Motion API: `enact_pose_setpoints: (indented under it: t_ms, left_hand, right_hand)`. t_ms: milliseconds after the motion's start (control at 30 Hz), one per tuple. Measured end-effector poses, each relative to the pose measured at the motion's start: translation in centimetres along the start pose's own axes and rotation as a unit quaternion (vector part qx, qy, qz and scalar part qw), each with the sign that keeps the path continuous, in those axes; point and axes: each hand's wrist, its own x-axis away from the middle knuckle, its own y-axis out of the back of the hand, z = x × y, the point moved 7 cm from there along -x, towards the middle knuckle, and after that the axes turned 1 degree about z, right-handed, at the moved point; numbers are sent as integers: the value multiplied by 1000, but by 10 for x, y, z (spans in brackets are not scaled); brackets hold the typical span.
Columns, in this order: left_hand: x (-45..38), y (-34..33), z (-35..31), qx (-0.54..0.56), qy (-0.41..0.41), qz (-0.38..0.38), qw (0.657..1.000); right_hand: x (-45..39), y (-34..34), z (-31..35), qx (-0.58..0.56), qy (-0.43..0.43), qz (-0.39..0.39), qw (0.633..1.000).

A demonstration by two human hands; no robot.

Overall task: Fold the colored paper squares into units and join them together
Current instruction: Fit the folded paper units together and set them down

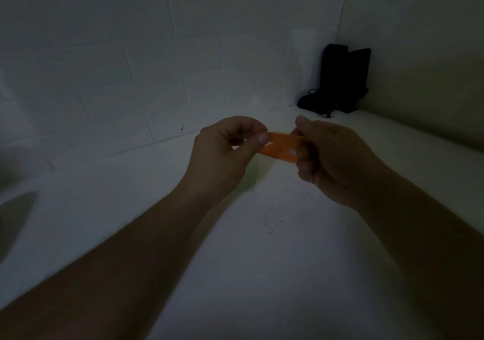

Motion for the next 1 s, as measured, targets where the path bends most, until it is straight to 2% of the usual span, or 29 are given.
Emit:
enact_pose_setpoints:
  t_ms: [100,267,433,600,767,1000]
  left_hand:
    - [-1,0,4,69,33,-8,997]
    - [0,-4,4,115,53,-3,992]
    - [2,-6,5,115,72,4,991]
    - [4,-8,7,119,84,9,989]
    - [3,-9,7,118,81,17,990]
    - [3,-10,12,87,97,16,991]
  right_hand:
    - [1,6,17,192,113,-57,973]
    - [4,-1,27,284,213,-33,934]
    - [2,4,25,226,225,-36,947]
    - [1,4,24,227,232,-22,946]
    - [2,6,25,246,239,-50,938]
    - [-1,7,24,233,218,-52,946]
